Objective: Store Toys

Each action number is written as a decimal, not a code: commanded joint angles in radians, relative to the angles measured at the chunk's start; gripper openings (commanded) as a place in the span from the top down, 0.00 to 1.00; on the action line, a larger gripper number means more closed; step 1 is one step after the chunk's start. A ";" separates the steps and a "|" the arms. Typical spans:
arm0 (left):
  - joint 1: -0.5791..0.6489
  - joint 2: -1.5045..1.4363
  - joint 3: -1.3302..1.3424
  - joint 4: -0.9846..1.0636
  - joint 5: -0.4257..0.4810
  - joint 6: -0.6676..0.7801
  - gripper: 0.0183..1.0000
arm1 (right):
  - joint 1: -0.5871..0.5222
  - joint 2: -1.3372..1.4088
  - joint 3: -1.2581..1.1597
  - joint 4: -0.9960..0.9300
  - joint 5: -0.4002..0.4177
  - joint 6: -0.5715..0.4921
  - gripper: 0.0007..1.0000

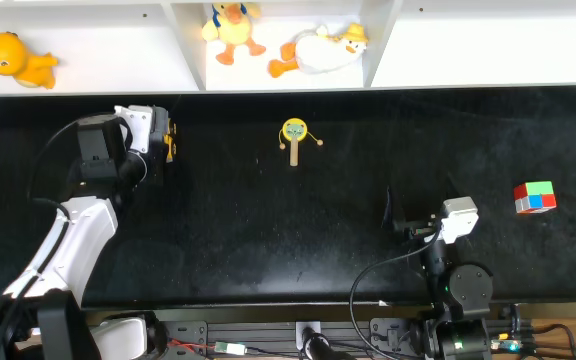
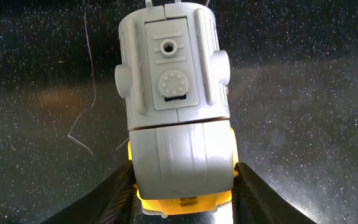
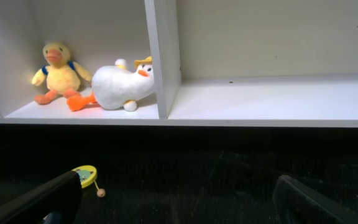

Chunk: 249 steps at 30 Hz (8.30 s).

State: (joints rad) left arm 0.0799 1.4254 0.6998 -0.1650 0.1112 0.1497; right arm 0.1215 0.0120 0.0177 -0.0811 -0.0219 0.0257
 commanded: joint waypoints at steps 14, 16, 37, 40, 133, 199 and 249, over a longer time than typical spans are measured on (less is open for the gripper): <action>-0.002 -0.288 0.023 -0.143 -0.054 -0.001 0.75 | 0.005 -0.006 -0.013 0.004 0.000 -0.003 0.00; -0.002 -0.287 0.043 -0.144 -0.054 -0.002 0.75 | 0.005 -0.006 -0.013 0.004 0.000 -0.003 0.00; -0.002 0.227 0.578 -0.191 -0.054 -0.012 0.79 | 0.005 -0.006 -0.013 0.004 0.000 -0.003 0.00; -0.002 0.276 0.617 -0.194 -0.054 -0.012 0.78 | 0.005 -0.006 -0.013 0.004 0.000 -0.003 0.00; -0.048 -1.423 -0.692 0.084 -0.053 0.003 0.00 | 0.010 -0.005 -0.011 0.003 0.087 -0.051 0.01; -0.048 -1.423 -0.692 0.084 -0.053 0.003 0.00 | 0.629 1.889 1.302 -0.613 0.417 0.713 0.01; -0.048 -1.423 -0.692 0.084 -0.053 0.003 0.00 | 0.598 1.933 1.285 -0.623 0.283 0.526 0.96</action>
State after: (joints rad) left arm 0.0376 0.0147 0.0093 -0.0753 0.0662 0.1604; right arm 0.7094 1.9553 1.3029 -0.7013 0.2665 0.5747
